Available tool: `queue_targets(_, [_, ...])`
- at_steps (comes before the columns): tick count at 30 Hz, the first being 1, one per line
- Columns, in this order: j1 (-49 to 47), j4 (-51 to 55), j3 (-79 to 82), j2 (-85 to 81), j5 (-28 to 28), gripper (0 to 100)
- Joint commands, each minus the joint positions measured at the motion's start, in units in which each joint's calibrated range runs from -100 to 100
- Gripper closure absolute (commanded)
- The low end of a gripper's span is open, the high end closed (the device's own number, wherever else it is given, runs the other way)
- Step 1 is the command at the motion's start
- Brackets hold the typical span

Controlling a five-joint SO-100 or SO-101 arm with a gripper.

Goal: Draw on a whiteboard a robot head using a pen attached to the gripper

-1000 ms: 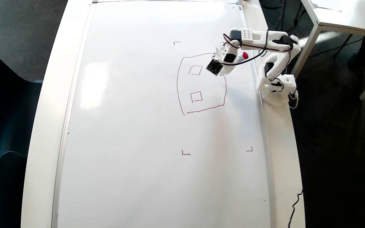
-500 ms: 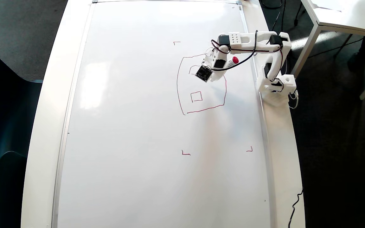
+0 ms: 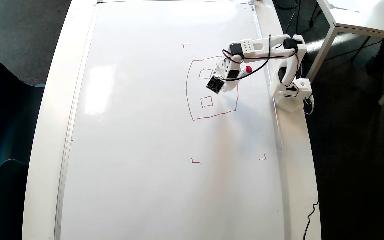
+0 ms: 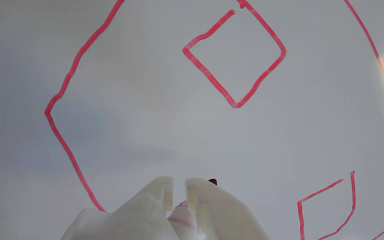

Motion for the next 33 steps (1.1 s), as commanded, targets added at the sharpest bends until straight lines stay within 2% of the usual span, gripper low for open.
queue_targets(1, [0.17, -0.71, 0.41, -0.05, -0.31, 99])
queue_targets(19, [0.91, -5.05, 1.14, 4.48, -0.31, 99])
queue_targets(33, [8.05, -4.27, 3.95, 3.72, 0.01, 99])
